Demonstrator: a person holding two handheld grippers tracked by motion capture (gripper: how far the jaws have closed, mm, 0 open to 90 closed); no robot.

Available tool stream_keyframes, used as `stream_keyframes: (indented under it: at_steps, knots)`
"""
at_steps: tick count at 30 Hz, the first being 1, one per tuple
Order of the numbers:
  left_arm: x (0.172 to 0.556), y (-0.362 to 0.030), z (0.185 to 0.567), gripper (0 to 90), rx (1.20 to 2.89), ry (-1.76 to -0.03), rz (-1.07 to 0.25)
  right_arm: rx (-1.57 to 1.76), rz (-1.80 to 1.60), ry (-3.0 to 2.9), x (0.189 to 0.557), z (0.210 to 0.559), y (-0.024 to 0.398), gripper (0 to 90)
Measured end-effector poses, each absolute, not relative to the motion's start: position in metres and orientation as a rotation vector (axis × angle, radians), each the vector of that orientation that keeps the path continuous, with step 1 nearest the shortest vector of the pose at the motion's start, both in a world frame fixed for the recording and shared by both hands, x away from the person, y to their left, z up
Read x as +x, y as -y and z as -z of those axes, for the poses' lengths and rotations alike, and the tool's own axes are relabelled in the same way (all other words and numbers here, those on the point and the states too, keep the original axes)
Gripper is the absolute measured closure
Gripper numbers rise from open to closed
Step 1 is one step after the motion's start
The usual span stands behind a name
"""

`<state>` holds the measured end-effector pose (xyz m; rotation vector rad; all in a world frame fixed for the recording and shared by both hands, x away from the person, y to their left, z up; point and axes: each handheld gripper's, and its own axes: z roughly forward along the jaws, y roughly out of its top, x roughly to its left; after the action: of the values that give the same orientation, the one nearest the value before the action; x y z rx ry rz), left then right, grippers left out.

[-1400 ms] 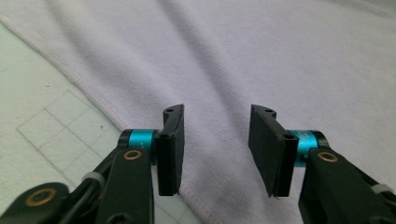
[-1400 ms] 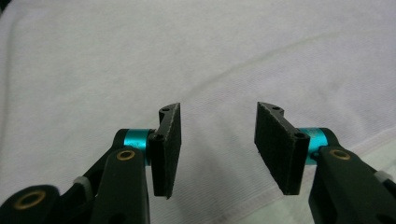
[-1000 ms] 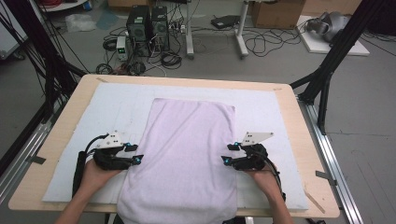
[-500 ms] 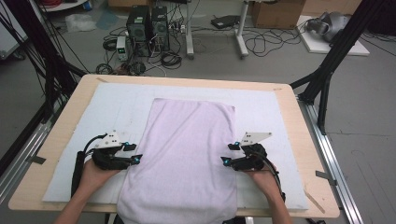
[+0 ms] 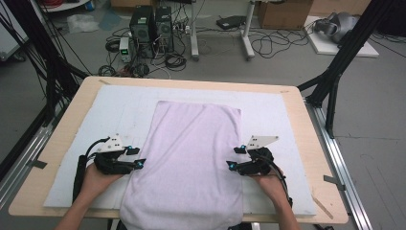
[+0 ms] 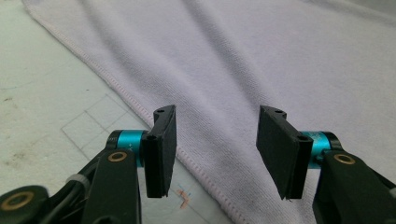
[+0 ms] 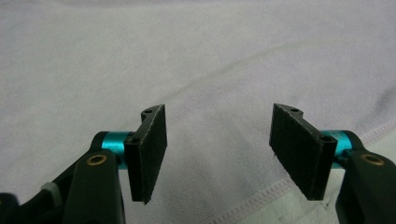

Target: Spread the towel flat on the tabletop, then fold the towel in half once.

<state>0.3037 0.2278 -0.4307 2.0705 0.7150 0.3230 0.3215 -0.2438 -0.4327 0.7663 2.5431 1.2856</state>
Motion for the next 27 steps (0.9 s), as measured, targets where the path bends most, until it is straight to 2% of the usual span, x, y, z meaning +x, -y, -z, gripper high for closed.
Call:
stream_keyframes:
  at_steps: [17, 27]
  knots:
    - [0.309, -0.228, 0.429, 47.4, 2.093, -0.719, -0.33, 0.752, -1.29, -2.548, 0.323, 0.43, 0.244, 36.0]
    - [0.346, -0.226, 0.412, 49.1, 2.046, -0.789, -0.335, 0.805, -1.274, -2.549, 0.361, 0.421, 0.247, 37.1]
